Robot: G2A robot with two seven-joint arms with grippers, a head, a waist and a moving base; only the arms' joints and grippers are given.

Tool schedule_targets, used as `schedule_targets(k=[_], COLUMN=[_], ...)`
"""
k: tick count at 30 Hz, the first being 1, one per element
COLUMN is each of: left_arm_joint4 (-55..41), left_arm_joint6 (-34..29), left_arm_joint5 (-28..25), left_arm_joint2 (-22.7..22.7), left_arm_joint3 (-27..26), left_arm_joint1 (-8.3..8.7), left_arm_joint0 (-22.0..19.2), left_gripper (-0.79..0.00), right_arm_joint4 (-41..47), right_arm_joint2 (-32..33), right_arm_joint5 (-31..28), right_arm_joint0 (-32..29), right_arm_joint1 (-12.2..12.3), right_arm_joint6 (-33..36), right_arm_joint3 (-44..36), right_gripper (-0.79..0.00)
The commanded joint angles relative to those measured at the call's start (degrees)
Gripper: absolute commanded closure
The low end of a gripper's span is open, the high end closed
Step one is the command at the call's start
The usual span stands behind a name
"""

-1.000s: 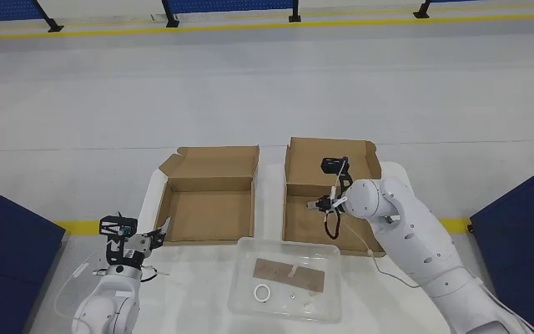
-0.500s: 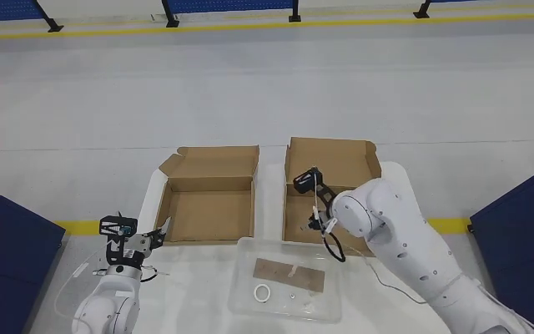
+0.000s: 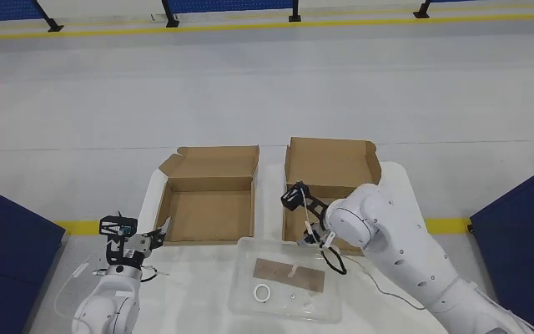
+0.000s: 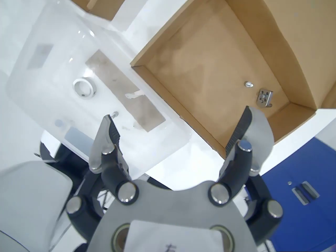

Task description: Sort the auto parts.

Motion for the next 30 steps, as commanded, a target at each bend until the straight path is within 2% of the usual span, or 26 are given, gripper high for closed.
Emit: schedule_targets(k=[1,10,18,23,30], left_arm_joint4=[0.0,0.0,0.0,0.0,0.0], left_arm_joint6=[0.0,0.0,0.0,0.0,0.0], left_arm_joint5=[0.0,0.0,0.0,0.0,0.0], left_arm_joint2=[0.0,0.0,0.0,0.0,0.0], left_arm_joint3=[0.0,0.0,0.0,0.0,0.0], left_arm_joint1=[0.0,0.0,0.0,0.0,0.0], left_arm_joint0=[0.0,0.0,0.0,0.0,0.0], left_gripper=[-0.785,-0.785,-0.785,-0.785,-0.785], right_arm_joint4=[1.82,10.7,10.57,9.66,10.66], right_arm_joint2=[-0.6,-5.94,-6.03,-8.34,-14.13], right_arm_joint5=[-3.33,-8.63,-8.79,-11.45,-12.95], right_arm_joint0=[0.08,3.51,3.37,2.38,4.59], right_arm_joint1=[0.42,3.25,3.25,3.21,3.88], right_arm_joint6=[0.03,0.03,-0.38,0.03,0.03], right_arm_joint3=[-0.47,-0.52,-0.64,-2.9,-3.44], right_gripper=[-0.785,-0.785,-0.785,-0.785,-0.785])
